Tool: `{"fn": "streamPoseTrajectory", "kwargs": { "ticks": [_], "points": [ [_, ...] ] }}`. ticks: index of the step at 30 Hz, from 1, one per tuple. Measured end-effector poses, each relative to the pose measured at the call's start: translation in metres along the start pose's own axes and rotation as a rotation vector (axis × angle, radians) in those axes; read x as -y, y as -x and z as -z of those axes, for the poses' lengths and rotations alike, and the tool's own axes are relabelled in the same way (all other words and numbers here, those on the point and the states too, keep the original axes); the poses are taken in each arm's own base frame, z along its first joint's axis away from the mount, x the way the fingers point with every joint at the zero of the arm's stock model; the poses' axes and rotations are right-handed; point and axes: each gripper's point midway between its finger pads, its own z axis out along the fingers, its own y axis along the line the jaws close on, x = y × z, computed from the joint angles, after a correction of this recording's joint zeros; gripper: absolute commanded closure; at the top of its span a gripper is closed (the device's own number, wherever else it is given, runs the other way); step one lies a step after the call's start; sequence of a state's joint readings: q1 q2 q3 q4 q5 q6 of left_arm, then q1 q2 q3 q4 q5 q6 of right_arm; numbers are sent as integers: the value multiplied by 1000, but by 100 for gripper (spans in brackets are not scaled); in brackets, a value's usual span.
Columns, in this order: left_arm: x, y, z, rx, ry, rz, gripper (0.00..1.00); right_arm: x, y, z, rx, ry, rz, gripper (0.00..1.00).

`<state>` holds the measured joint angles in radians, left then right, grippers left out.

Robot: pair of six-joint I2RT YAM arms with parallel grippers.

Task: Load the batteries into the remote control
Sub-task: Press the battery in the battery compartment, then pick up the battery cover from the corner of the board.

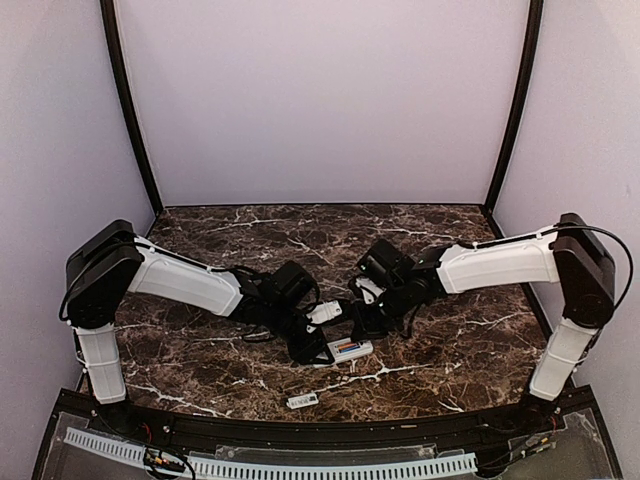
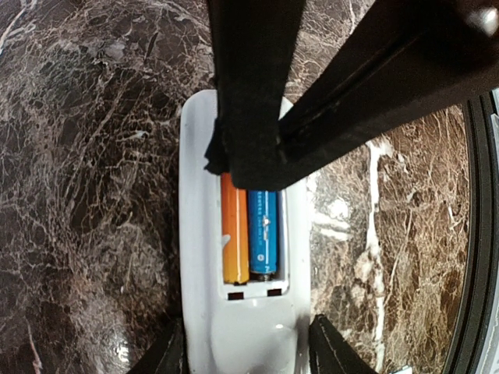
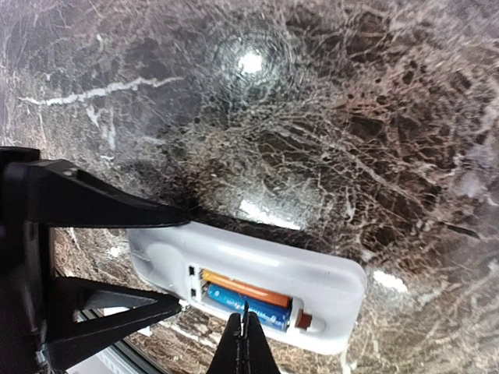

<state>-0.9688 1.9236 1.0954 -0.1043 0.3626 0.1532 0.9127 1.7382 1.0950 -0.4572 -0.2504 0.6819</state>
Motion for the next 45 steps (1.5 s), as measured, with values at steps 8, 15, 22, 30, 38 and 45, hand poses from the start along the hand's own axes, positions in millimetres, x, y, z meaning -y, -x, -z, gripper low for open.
{"fn": "streamPoseTrajectory", "kwargs": {
  "ticks": [8, 15, 22, 30, 38, 45],
  "points": [
    [-1, 3, 0, 5, -4, 22, 72, 12, -3, -18, -19, 24, -31, 100],
    [-2, 4, 0, 12, -7, 24, 72, 15, -5, -13, -17, 6, -30, 100],
    [-1, 5, 0, 14, -7, 23, 70, 7, 0, 3, 12, 26, -20, 100],
    [-1, 5, 0, 7, -9, 21, 45, 3, 3, 8, 26, 37, -13, 100],
    [2, -2, 10, -26, 5, -7, 32, -8, 10, 24, 73, 70, 43, 88],
    [-9, -6, 57, -1, 44, 82, 28, -40, 24, 66, 208, 173, 176, 68]
  ]
}}
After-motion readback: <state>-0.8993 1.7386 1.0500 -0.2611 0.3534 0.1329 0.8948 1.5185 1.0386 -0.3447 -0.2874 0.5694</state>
